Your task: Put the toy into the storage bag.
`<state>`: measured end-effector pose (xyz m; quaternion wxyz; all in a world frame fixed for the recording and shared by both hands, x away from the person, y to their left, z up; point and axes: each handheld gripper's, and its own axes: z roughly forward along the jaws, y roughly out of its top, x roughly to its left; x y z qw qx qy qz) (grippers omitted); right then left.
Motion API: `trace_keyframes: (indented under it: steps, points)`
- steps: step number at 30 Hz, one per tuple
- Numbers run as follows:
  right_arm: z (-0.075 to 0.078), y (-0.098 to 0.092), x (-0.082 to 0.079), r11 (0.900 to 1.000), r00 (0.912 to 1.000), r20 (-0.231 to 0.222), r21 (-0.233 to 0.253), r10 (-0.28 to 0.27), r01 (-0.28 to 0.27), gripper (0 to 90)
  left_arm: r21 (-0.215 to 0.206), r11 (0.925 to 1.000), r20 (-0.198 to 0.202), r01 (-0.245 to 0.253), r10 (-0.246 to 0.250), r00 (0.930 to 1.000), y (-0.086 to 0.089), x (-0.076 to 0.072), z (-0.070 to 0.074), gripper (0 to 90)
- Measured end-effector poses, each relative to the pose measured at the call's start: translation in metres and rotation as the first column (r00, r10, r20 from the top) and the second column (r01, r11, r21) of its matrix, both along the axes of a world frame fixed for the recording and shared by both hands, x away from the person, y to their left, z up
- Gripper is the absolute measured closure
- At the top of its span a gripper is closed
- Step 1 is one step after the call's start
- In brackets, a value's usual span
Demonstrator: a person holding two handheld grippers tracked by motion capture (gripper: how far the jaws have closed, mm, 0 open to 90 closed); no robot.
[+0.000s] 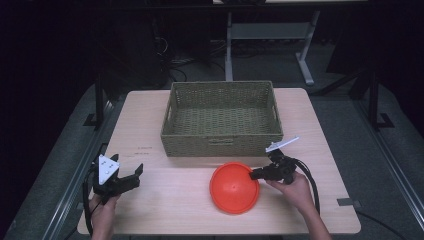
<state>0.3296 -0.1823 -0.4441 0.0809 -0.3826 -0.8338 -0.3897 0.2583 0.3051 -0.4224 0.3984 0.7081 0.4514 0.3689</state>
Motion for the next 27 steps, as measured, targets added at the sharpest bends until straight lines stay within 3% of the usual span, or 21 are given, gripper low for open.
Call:
trace_keyframes:
  steps: [4,10,17,27]
  points:
    - [0.008,0.001,-0.003,1.0,1.0,-0.01,0.022,-0.002,0.002,82.0,0.005,1.0,-0.001,0.0,0.0,1.0,0.0,-0.001,0.0,12.7]
    - [0.017,-0.003,-0.009,0.998,0.9999,0.013,0.058,0.007,-0.008,82.2,0.002,1.0,0.0,-0.004,0.004,1.0,0.001,-0.001,0.0,12.7]
    - [0.04,-0.004,-0.017,0.999,0.9977,0.067,0.046,0.004,-0.007,82.2,0.004,1.0,0.004,-0.003,0.003,1.0,0.001,-0.002,0.001,12.8]
    - [0.067,-0.002,-0.017,0.999,0.9924,0.123,0.046,-0.001,-0.005,82.2,-0.008,0.9999,0.011,-0.012,0.012,0.9999,0.003,-0.002,0.002,12.7]
